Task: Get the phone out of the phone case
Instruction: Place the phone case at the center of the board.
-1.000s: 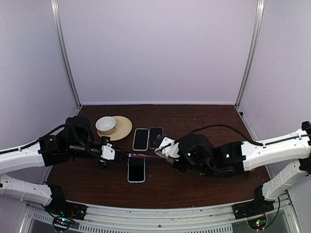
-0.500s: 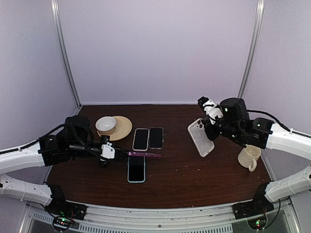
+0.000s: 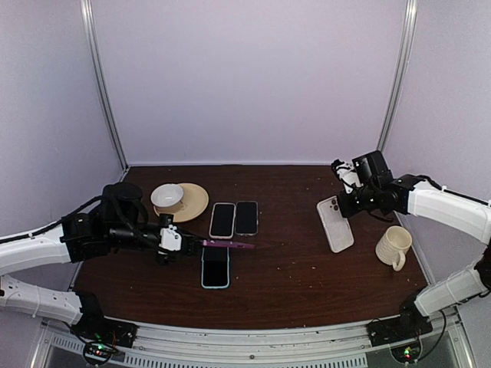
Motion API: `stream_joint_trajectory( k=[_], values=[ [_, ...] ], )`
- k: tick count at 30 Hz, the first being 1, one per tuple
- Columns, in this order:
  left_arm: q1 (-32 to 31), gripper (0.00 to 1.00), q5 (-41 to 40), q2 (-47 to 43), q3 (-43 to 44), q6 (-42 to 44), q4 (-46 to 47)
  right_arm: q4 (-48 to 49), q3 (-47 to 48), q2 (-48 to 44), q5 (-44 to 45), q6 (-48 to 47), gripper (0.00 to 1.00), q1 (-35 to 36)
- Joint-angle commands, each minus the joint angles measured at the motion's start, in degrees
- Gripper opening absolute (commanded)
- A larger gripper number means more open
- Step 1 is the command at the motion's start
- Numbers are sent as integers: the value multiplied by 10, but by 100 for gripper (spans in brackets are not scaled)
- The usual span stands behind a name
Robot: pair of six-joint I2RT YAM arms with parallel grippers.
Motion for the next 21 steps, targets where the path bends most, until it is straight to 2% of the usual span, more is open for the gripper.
stream_joint_trajectory(
  k=[1,9,17,21],
  values=[
    [2,0,15,-5,25,3,41,-17,22,29,-21,-1,0,-43],
    [3,0,12,-3,26,3,36,-53,72,141,-28,6,0,-87],
    [2,0,11,-4,26,4,33,-48,101,199,-43,0,1,-112],
    [2,0,11,-3,27,3,33,-64,123,217,-42,-6,13,-115]
  ],
)
